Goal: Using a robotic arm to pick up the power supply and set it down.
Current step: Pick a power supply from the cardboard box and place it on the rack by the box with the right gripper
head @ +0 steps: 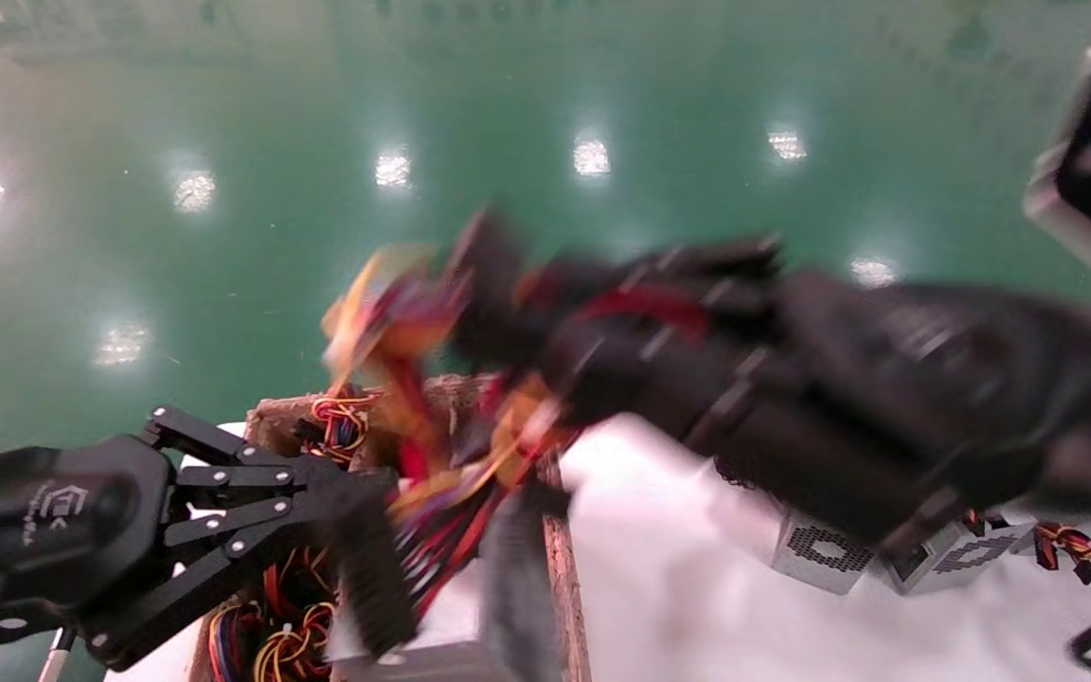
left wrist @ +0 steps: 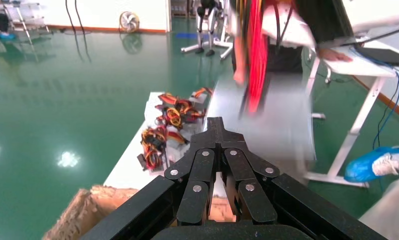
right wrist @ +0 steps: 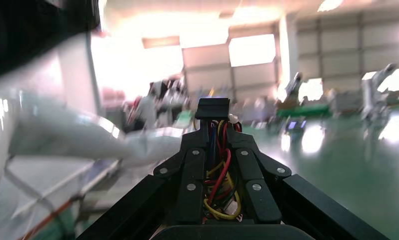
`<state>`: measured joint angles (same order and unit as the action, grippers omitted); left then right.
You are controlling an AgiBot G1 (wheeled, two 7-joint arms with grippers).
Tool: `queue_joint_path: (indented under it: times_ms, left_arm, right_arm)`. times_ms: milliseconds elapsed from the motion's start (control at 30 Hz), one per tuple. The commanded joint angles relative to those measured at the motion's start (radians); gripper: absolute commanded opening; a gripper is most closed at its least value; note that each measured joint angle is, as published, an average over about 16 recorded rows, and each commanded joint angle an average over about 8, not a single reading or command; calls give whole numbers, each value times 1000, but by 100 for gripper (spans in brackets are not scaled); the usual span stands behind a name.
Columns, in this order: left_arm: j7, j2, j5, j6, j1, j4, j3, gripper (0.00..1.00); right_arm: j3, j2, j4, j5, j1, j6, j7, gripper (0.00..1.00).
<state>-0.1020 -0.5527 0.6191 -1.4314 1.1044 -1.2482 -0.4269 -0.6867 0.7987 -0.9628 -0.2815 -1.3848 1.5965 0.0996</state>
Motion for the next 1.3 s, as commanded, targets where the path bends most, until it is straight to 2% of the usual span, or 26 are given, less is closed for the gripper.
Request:
queue_joint_path:
  times_ms: [33,333,800,1033,1300]
  left_arm:
    - [0,0,0,0,0,0,0,0]
    - [0,0,0,0,0,0,0,0]
    - [0,0,0,0,0,0,0,0]
    - [0,0,0,0,0,0,0,0]
    - [0,0,0,0,0,0,0,0]
  right_arm:
    - [6,-17,11,53,-1,0,2,0]
    - [11,-113,114,117,38,-5,-24,0]
    - [-4,-164,347,103,35,-17,-66,0]
    - [-7,-279,367,95,53,-9,-75,0]
    - [1,-436,361,152,147,-9,-74,0]
